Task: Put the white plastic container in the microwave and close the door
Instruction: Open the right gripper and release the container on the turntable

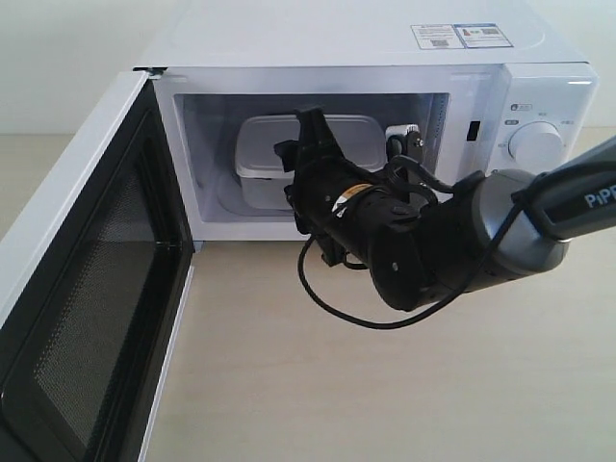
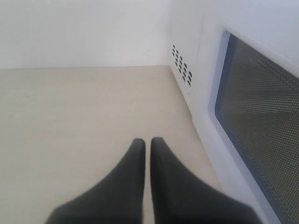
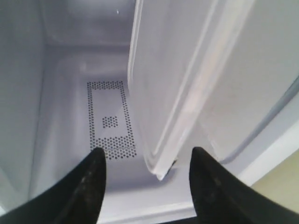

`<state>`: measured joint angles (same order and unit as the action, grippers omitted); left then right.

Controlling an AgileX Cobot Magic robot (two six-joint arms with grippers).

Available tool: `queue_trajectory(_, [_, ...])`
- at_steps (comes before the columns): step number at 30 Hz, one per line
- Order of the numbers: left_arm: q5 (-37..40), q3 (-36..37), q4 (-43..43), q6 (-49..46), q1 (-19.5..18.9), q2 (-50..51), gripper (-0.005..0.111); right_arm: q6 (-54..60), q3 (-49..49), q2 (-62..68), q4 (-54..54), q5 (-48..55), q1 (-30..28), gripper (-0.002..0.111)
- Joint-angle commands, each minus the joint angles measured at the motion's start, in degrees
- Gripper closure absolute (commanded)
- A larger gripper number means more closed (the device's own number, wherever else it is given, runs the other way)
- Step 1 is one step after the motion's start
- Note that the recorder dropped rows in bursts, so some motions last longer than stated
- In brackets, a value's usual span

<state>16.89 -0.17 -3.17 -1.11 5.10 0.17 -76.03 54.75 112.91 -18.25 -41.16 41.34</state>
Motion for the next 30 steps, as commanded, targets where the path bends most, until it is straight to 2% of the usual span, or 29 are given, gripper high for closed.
queue_trajectory(1, [-0.1,0.2,-0.2,0.6,0.2,-0.2,0.102,-0.1,-0.7,-0.3,3.5,0.4,-0.2,0.056])
queue_trajectory(15, [-0.1,0.2,-0.2,0.6,0.2,-0.2,0.102,-2.7,-2.3,-0.4,12.8,-0.3,-0.1,0.056])
queue_trajectory(26, [-0.1,0.2,-0.2,0.6,0.2,-0.2,0.102,-6.0,-2.3,-0.5,32.4,-0.4,-0.1,0.056])
queue_trajectory(30, [-0.1,0.2,-0.2,0.6,0.2,-0.2,0.102,-5.8,-4.0,-2.7,31.4,-0.2,-0.1,0.056])
